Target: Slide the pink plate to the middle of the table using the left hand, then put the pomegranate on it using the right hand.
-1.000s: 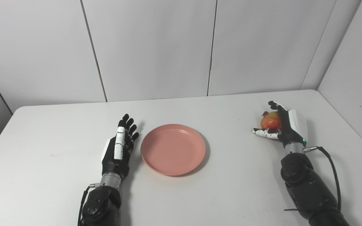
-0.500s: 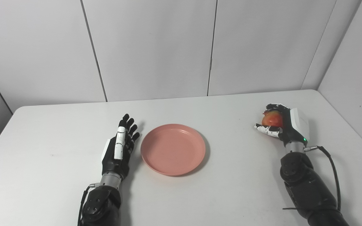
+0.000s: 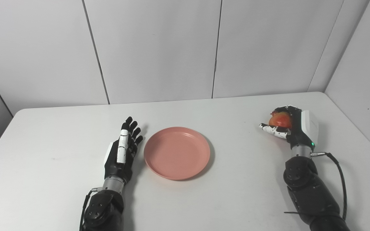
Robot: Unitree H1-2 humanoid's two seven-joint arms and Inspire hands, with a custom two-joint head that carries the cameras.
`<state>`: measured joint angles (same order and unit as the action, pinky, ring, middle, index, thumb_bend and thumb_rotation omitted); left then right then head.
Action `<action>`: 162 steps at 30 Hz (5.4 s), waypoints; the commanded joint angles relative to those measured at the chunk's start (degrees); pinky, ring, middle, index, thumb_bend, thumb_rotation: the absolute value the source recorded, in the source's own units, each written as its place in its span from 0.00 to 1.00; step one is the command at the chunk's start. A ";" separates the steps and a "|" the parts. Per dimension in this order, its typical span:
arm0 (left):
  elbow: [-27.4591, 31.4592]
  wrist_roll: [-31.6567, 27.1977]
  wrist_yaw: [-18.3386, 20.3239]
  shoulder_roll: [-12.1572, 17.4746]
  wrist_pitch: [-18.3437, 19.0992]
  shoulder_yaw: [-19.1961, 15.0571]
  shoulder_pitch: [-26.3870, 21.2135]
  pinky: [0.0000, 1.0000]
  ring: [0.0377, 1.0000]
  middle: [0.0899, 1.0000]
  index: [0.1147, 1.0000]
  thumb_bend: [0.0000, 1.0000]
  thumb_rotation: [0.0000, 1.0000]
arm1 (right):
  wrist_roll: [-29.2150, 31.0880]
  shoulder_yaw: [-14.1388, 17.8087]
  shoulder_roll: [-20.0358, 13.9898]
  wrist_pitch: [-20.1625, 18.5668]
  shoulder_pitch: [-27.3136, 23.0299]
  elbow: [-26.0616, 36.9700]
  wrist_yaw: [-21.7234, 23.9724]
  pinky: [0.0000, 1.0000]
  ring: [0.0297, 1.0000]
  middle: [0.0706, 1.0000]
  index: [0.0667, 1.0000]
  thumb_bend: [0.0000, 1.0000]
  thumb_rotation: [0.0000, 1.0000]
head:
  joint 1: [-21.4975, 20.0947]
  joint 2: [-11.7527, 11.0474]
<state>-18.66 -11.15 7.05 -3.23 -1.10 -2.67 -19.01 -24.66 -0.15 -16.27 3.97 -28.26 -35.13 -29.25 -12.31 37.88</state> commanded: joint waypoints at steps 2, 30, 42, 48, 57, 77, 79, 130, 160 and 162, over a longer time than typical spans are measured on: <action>0.29 -0.10 -0.54 -1.02 -0.93 0.08 -1.45 0.95 0.98 0.99 0.97 0.56 0.93 | 0.04 0.40 -1.13 5.62 -2.08 1.64 -2.13 0.32 0.37 0.42 0.50 0.49 0.00 | 0.31 -0.19; -2.87 7.86 -7.14 -2.97 -4.19 3.04 -3.02 0.92 0.96 0.97 0.96 0.54 1.00 | 3.64 -0.52 3.00 5.09 2.97 23.94 9.36 0.32 0.38 0.43 0.50 0.49 0.00 | 6.97 -1.82; -4.26 10.89 -8.48 -3.08 -6.23 4.48 -3.53 0.91 0.95 0.97 0.97 0.55 1.00 | 5.43 -5.54 8.03 7.90 4.69 27.88 17.30 0.34 0.39 0.45 0.49 0.49 0.00 | 9.60 -2.03; -4.73 12.32 -9.98 -3.47 -6.60 4.97 -3.66 0.91 0.95 0.96 0.95 0.56 1.00 | 4.31 -7.51 10.61 9.55 4.77 26.93 17.64 0.33 0.39 0.45 0.50 0.49 0.00 | 10.32 -2.04; -4.77 13.68 -10.71 -3.69 -5.96 5.48 -4.01 0.92 0.95 0.97 0.96 0.56 1.00 | 3.01 -10.64 12.20 9.91 4.68 25.13 19.59 0.30 0.37 0.43 0.50 0.49 0.00 | 11.27 -1.94; -6.57 14.33 -11.56 -4.31 -7.25 5.41 -4.82 0.93 0.96 0.97 0.95 0.58 1.00 | 1.33 -15.86 13.99 11.47 3.12 17.45 24.28 0.30 0.38 0.46 0.47 0.51 0.00 | 11.16 -2.21; -6.72 14.17 -11.67 -4.44 -7.49 5.27 -4.88 0.92 0.95 0.97 0.95 0.58 1.00 | -0.27 -16.51 13.35 12.09 2.69 16.36 23.99 0.28 0.37 0.45 0.48 0.51 0.00 | 11.14 -2.22; -2.34 11.26 -7.34 -2.19 -5.34 4.67 -3.11 0.91 0.95 0.98 0.98 0.58 1.00 | -1.76 -15.09 9.00 18.47 6.91 21.28 21.48 1.00 1.00 1.00 1.00 0.75 0.98 | 9.24 -1.12; 2.96 5.61 -1.55 1.65 -4.26 3.42 -0.43 1.00 1.00 1.00 1.00 0.58 1.00 | 17.15 -4.69 14.81 1.52 12.26 27.49 28.75 1.00 1.00 1.00 1.00 0.73 0.99 | 7.05 0.74; 3.07 6.03 -1.69 1.76 -4.34 3.55 -0.26 1.00 1.00 1.00 1.00 0.58 1.00 | 17.41 -4.18 15.14 2.04 12.30 26.94 28.41 1.00 1.00 1.00 1.00 0.72 0.99 | 7.01 0.73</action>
<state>-17.01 -5.40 4.91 -1.70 -3.99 0.64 -17.87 -7.89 -4.78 -1.62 3.13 -14.28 -9.03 -0.22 -5.36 38.67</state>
